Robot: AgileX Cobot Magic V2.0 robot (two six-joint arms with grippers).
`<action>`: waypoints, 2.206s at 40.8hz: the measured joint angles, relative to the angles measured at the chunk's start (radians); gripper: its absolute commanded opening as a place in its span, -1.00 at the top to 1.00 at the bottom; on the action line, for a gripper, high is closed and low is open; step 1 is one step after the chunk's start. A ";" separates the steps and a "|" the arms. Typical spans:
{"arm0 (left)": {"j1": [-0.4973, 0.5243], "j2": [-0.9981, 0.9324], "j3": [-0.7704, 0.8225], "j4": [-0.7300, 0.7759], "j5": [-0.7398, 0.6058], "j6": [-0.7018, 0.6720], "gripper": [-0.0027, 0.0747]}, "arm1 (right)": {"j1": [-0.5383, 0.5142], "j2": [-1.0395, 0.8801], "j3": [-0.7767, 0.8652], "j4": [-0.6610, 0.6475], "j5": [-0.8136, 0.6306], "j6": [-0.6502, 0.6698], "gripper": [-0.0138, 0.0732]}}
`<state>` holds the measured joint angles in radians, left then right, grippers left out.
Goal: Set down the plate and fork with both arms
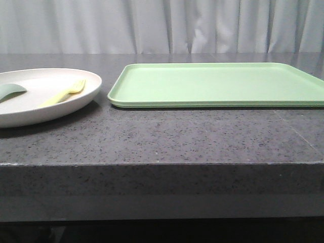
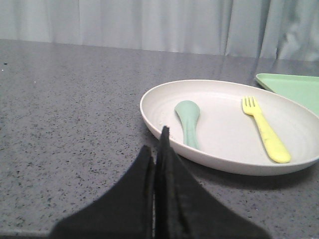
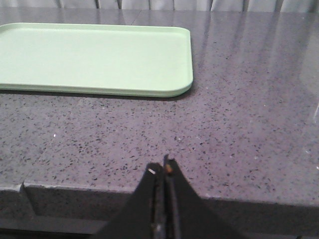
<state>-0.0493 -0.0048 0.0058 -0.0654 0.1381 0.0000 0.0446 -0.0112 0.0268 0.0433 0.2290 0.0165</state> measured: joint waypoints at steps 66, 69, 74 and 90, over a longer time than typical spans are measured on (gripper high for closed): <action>0.000 0.000 0.000 -0.005 -0.149 0.000 0.98 | 0.000 0.000 0.000 0.000 -0.066 0.000 0.82; 0.000 0.000 0.000 -0.012 -0.230 0.000 0.98 | 0.000 0.000 0.000 0.000 -0.081 0.000 0.82; 0.000 0.000 -0.019 -0.025 -0.268 0.000 0.98 | 0.000 0.000 -0.005 0.000 -0.088 0.000 0.82; 0.000 0.259 -0.374 0.040 -0.125 0.000 0.98 | 0.000 0.110 -0.367 0.064 -0.023 0.067 0.82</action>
<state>-0.0493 0.2544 -0.3685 -0.0259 0.0130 0.0000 0.0446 0.0988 -0.3406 0.1071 0.2062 0.0840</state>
